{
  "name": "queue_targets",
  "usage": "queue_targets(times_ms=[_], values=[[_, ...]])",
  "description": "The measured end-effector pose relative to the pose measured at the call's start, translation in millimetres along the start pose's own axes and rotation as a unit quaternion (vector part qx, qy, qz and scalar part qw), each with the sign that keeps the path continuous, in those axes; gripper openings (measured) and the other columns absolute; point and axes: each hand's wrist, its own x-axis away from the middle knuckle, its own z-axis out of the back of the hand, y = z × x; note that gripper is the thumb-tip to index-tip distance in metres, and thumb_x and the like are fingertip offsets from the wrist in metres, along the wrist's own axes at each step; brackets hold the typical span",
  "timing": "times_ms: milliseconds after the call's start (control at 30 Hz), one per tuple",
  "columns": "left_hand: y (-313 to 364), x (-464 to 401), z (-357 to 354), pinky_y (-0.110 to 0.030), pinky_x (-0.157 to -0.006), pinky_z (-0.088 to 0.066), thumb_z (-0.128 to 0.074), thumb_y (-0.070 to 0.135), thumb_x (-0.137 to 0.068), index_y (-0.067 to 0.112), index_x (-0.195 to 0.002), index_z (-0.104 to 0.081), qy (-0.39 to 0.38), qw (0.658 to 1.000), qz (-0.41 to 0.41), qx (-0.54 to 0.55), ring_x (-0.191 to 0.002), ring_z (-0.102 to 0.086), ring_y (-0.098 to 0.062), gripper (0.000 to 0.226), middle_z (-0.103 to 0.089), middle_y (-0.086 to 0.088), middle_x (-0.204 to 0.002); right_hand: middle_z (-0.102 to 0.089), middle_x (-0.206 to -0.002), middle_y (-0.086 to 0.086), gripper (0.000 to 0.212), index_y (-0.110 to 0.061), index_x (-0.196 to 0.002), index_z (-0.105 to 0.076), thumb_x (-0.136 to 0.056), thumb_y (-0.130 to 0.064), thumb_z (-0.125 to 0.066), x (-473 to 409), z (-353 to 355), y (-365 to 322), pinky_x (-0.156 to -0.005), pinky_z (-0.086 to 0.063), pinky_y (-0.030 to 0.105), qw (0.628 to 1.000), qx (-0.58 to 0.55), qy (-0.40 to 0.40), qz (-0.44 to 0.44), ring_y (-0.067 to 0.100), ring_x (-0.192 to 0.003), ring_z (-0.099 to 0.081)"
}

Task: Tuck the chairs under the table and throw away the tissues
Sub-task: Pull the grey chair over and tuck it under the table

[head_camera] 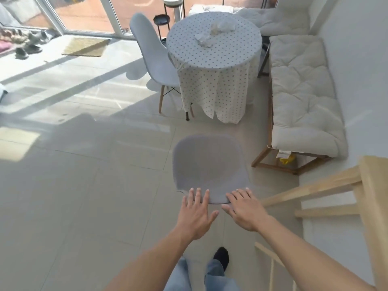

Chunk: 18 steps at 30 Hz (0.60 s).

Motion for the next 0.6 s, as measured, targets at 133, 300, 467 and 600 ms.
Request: queue_targets(times_ms=[133,300,467,600], values=[[13,-2,-4,-0.06,-0.128,-0.01,-0.006,0.069,-0.105,0.018,-0.166,-0.007,0.018,0.999,0.028,-0.026,-0.159,-0.006,-0.046,0.079,-0.02,-0.023,-0.171,-0.056,-0.14,0.006,0.053,-0.018,-0.136,-0.049,-0.106,-0.057,-0.028,-5,-1,0,-0.122,-0.019,0.052,1.0,0.007,0.021,0.012,0.031,-0.133,-0.045],[29,-17,1,-0.069,-0.121,-0.02,-0.008,0.062,-0.106,0.017,-0.159,-0.025,0.014,0.996,0.033,-0.08,-0.149,-0.028,-0.051,0.071,-0.041,-0.025,-0.157,-0.055,-0.139,0.006,0.056,-0.019,-0.139,-0.046,-0.106,-0.059,-0.023,-14,-1,16,-0.123,-0.018,0.053,0.999,0.008,0.004,0.044,0.03,-0.132,-0.046],[31,-28,-3,-0.071,-0.118,-0.019,-0.005,0.064,-0.104,0.018,-0.152,-0.034,0.035,0.995,0.028,-0.085,-0.142,-0.036,-0.048,0.073,-0.045,-0.022,-0.153,-0.056,-0.133,0.005,0.055,-0.021,-0.136,-0.046,-0.106,-0.059,-0.022,-22,-2,27,-0.117,-0.027,0.051,0.998,0.015,0.034,0.05,0.03,-0.124,-0.05],[25,-47,6,-0.071,-0.118,-0.018,-0.008,0.065,-0.103,0.018,-0.15,-0.036,0.04,0.996,0.026,-0.073,-0.138,-0.037,-0.048,0.072,-0.044,-0.02,-0.151,-0.057,-0.123,0.007,0.053,-0.02,-0.128,-0.05,-0.105,-0.058,-0.022,-37,-1,31,-0.111,-0.033,0.048,0.996,0.019,0.075,0.04,0.031,-0.114,-0.052]])
